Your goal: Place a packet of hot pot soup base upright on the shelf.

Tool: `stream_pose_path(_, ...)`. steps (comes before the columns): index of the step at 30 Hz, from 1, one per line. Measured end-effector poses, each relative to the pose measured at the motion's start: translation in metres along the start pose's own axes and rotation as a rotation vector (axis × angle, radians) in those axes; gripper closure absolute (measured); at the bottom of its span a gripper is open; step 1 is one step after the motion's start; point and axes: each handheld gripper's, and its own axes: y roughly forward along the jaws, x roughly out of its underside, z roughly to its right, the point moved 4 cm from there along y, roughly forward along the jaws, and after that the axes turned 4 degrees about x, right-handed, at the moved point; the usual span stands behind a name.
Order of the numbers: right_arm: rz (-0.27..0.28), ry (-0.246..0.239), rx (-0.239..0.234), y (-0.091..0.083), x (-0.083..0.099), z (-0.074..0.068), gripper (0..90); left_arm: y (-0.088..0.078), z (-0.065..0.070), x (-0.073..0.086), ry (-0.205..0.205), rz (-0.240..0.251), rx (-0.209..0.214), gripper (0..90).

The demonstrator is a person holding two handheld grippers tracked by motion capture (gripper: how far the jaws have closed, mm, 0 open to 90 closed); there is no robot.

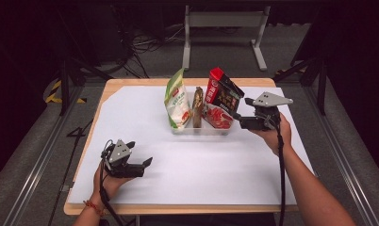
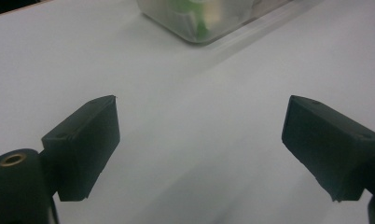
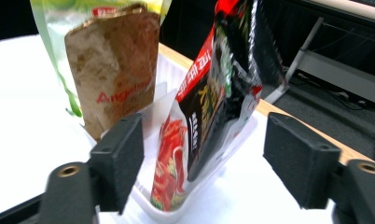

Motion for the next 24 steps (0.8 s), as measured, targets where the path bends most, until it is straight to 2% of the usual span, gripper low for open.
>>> stream_pose_path(2,-0.021,-0.006,0.002,0.000,0.002,-0.001,23.0,0.000,0.000,0.000,0.000,-0.002,0.000,12.0)
stream_pose_path(5,-0.024,-0.011,0.012,-0.002,0.006,-0.002,21.0,0.000,0.000,0.000,-0.001,-0.001,0.000,12.0)
stream_pose_path(8,-0.026,-0.003,0.008,-0.004,0.011,-0.002,19.2,0.000,0.000,0.000,0.003,-0.002,-0.001,12.0)
stream_pose_path(11,-0.042,-0.016,-0.004,-0.004,0.017,-0.002,16.6,0.000,0.000,0.000,0.005,0.000,0.000,12.0)
stream_pose_path(24,-0.065,-0.056,-0.017,-0.017,0.040,-0.006,13.6,0.001,0.000,0.000,0.005,-0.004,0.002,12.0)
